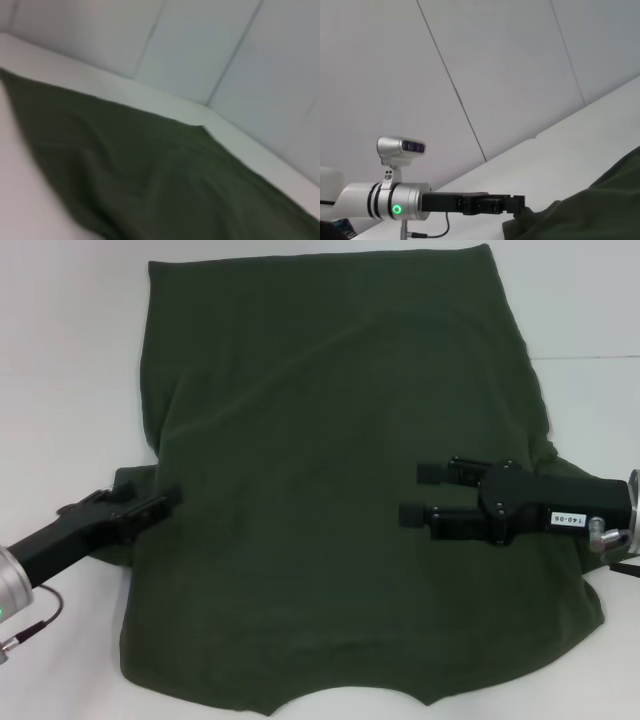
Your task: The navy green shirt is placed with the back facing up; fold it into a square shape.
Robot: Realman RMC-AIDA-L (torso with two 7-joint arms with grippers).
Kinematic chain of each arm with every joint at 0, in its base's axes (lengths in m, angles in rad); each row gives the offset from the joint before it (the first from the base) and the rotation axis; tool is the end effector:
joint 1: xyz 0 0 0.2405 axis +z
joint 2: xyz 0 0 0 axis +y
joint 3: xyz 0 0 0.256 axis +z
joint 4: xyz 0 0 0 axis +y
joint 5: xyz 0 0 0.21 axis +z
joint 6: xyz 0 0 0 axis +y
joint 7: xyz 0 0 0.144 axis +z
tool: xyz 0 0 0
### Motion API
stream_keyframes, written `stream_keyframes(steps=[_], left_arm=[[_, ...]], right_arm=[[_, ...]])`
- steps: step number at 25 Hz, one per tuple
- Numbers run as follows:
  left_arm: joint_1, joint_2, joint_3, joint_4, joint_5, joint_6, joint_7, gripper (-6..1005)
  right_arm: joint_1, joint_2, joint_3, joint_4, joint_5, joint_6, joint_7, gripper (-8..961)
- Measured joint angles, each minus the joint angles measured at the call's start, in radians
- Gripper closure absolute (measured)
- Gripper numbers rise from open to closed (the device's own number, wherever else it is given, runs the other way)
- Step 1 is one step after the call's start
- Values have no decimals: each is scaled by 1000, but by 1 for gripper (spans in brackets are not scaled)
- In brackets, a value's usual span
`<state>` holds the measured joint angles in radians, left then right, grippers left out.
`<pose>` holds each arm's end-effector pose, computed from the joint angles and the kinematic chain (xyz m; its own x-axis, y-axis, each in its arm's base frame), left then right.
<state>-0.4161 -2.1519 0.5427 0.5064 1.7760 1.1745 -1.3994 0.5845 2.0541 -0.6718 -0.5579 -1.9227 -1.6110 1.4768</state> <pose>-0.3278 0.3260 -0.0156 0.4514 0.4755 0.7551 0.8663 -0.4364 -0.2431 0.2428 0.3367 0.0002 0.6831 -0.4223 -0.5959 -0.5235 -0.8520 0.0037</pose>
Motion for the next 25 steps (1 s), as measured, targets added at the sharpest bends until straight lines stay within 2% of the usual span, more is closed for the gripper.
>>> stream_keyframes(steps=[11,17,25], left_arm=[[9,19,-26,3,6,-81,-4,170],[5,14,-18,0,9,-148,1,179],[5,5,-12,-5,10,-170,14,191]], right_arm=[[5,9,0,1,2,26,16,54],[6,9,0,1,2,28,18,54],[6,8,0,1,2,28,19,55]])
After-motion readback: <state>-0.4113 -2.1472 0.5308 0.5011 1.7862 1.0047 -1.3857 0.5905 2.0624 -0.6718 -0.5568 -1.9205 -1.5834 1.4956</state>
